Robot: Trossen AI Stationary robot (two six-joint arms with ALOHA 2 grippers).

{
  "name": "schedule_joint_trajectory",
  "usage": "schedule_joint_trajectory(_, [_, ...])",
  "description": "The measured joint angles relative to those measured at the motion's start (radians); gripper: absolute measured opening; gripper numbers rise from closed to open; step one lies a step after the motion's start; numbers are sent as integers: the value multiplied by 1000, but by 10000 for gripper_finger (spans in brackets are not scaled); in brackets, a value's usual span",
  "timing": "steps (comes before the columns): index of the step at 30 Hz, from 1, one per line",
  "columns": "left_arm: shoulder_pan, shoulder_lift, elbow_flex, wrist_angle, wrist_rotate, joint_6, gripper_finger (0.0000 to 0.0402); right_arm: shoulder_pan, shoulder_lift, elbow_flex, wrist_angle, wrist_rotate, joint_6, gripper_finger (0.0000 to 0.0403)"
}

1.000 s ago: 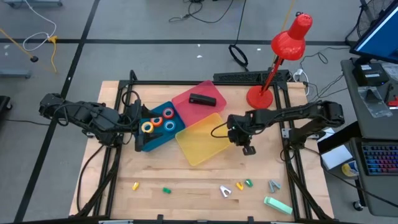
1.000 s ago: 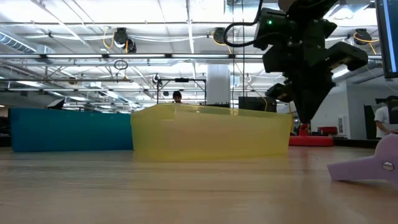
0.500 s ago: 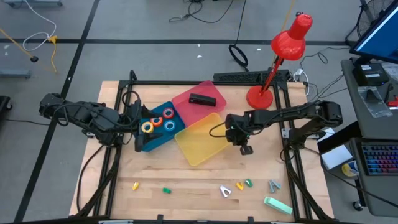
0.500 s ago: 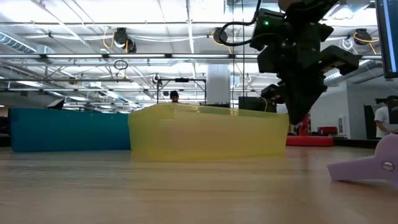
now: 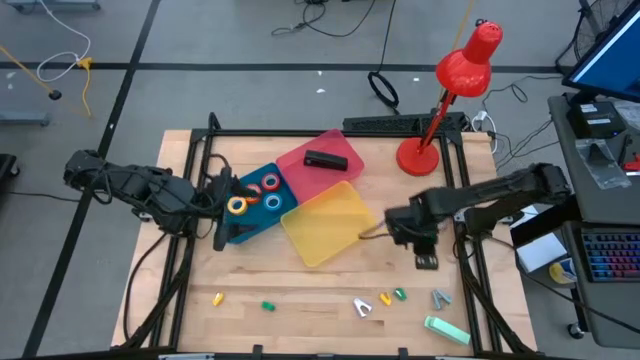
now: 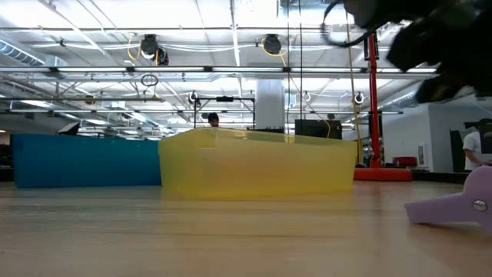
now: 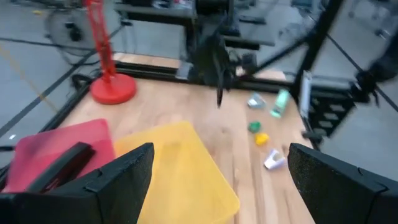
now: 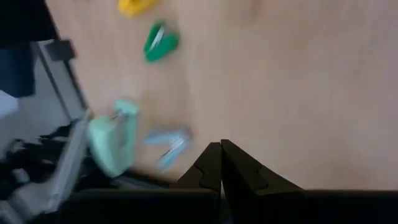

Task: Pick and place Stapler, Stapler remover, tape
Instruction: Put the light blue stapler into the pink bin

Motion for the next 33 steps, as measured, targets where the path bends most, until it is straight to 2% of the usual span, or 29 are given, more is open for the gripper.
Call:
schedule_joint_trajectory(4, [-24, -7, -63, 37, 59, -3, 367, 187, -78, 0, -8, 1, 352, 0])
schedule_joint_trajectory(10, [-82, -6, -204, 242, 161, -10, 367, 466, -145, 0, 81, 2, 819, 0])
schedule_joint_trajectory(13, [-110, -7, -263, 334, 177, -30, 367, 600, -148, 0, 154, 2, 1010, 0])
schedule_joint_trajectory(18, [-146, -7, -305, 374, 177, -81, 367, 760, -135, 0, 243, 33, 1234, 0])
schedule_joint_trajectory(21, [-156, -6, -312, 399, 176, -64, 367, 815, -135, 0, 276, 92, 1307, 0])
schedule_joint_trajectory(26, [-151, -7, -312, 425, 176, -17, 367, 854, -135, -1, 281, 214, 1307, 7])
schedule_joint_trajectory(29, [-140, -6, -312, 428, 175, 4, 367, 856, -135, -13, 293, 241, 1299, 26])
schedule_joint_trajectory(33, [-116, -6, -312, 432, 174, 33, 367, 856, -135, -38, 361, 244, 1254, 72])
